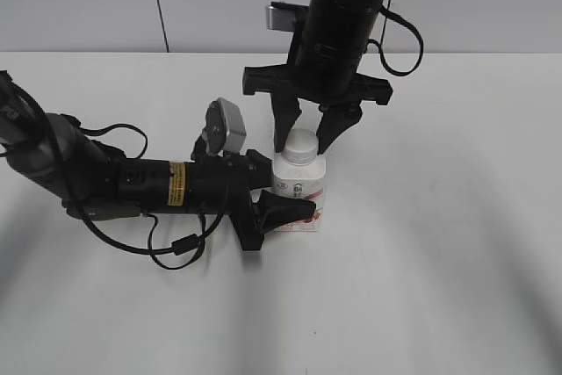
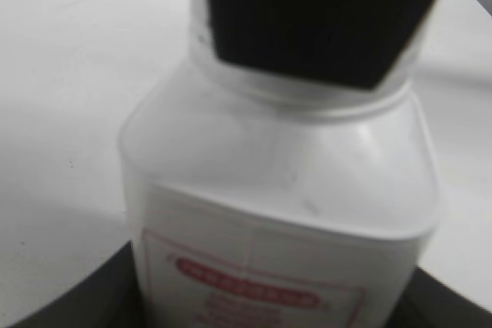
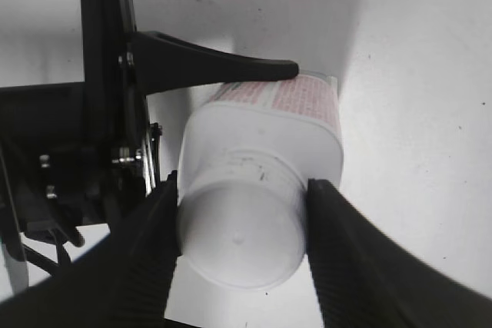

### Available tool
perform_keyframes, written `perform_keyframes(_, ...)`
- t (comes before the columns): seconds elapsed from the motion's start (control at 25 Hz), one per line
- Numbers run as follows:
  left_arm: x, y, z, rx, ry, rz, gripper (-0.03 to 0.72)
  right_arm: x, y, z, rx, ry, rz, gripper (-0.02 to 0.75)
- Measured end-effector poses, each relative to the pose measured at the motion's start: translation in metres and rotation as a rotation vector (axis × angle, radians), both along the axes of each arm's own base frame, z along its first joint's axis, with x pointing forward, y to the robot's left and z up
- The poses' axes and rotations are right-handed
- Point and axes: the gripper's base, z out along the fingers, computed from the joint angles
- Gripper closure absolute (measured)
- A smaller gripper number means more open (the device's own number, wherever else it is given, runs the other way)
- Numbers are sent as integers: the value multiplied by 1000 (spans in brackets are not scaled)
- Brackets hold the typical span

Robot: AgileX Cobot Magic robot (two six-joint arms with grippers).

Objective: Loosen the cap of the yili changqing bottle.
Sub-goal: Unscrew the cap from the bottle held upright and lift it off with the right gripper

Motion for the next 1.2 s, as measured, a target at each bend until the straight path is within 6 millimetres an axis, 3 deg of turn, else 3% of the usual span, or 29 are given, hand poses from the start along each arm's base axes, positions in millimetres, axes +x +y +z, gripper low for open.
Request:
perform_keyframes(0.28,0,0,0,0,1,1,281,0,0,0,4,-28,103,337)
perform_keyframes(0.72,0,0,0,0,-2,-2,283,0,0,0,38,-197,734,340)
perform_keyframes(1.2,0,0,0,1,-3,-3,284,0,1,0,57,-313,1160,340)
